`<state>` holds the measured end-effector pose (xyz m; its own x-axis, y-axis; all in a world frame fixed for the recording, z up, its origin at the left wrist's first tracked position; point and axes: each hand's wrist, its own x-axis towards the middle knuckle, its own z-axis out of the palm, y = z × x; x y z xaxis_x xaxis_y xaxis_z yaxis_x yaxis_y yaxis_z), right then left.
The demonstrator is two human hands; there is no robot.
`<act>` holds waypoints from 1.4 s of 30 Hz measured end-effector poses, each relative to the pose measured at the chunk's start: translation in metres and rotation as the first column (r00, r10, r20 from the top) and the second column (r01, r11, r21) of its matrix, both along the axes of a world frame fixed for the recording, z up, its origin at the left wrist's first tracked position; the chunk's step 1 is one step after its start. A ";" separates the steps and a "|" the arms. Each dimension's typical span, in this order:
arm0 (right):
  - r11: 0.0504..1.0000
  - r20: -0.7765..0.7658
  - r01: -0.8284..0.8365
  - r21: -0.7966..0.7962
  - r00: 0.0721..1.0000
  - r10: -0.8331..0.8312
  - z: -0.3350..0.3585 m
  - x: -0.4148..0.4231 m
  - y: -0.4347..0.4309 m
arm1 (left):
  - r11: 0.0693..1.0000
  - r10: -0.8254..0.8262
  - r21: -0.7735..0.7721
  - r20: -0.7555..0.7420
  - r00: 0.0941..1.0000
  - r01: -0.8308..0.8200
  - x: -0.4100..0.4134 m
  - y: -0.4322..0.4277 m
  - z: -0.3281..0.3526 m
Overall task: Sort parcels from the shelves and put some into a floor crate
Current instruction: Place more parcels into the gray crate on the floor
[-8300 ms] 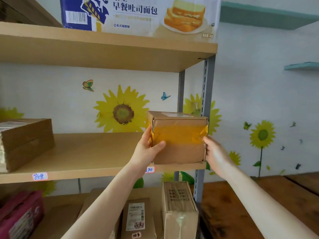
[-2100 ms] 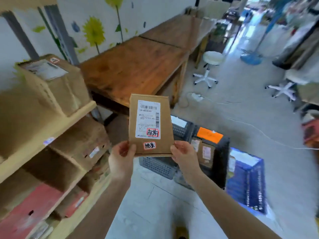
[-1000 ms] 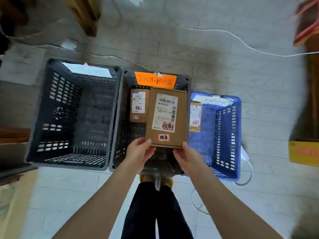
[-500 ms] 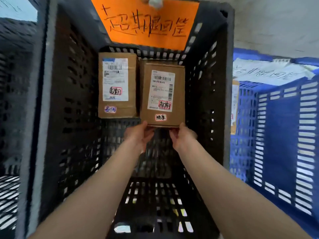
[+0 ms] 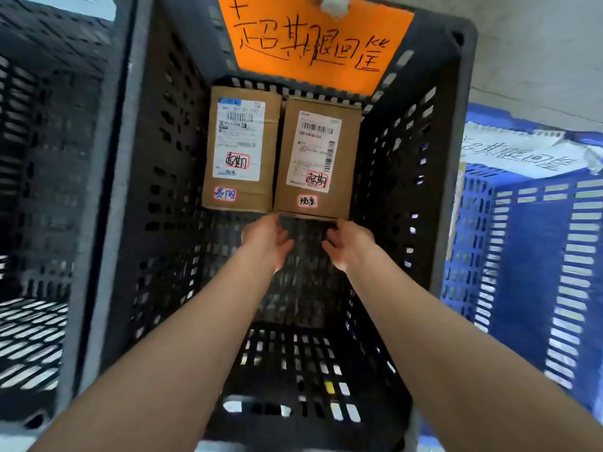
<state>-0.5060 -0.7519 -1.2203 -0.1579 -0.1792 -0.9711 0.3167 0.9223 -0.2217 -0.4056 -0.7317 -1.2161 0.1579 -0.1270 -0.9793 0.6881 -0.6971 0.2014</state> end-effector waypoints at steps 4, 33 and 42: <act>0.995 0.005 -0.098 -0.015 0.995 0.098 0.069 0.006 0.016 | 1.000 0.001 -0.017 -0.022 1.000 -0.002 0.014 0.015 0.070; 0.104 0.042 -0.596 -0.796 0.116 0.992 0.724 0.331 0.415 | 0.464 0.878 -0.700 0.281 0.387 -0.543 0.258 0.549 0.726; -0.058 -0.022 -0.447 -0.893 -0.085 0.996 0.784 0.411 0.553 | 0.389 0.919 -0.754 0.353 0.174 -0.529 0.310 0.717 0.766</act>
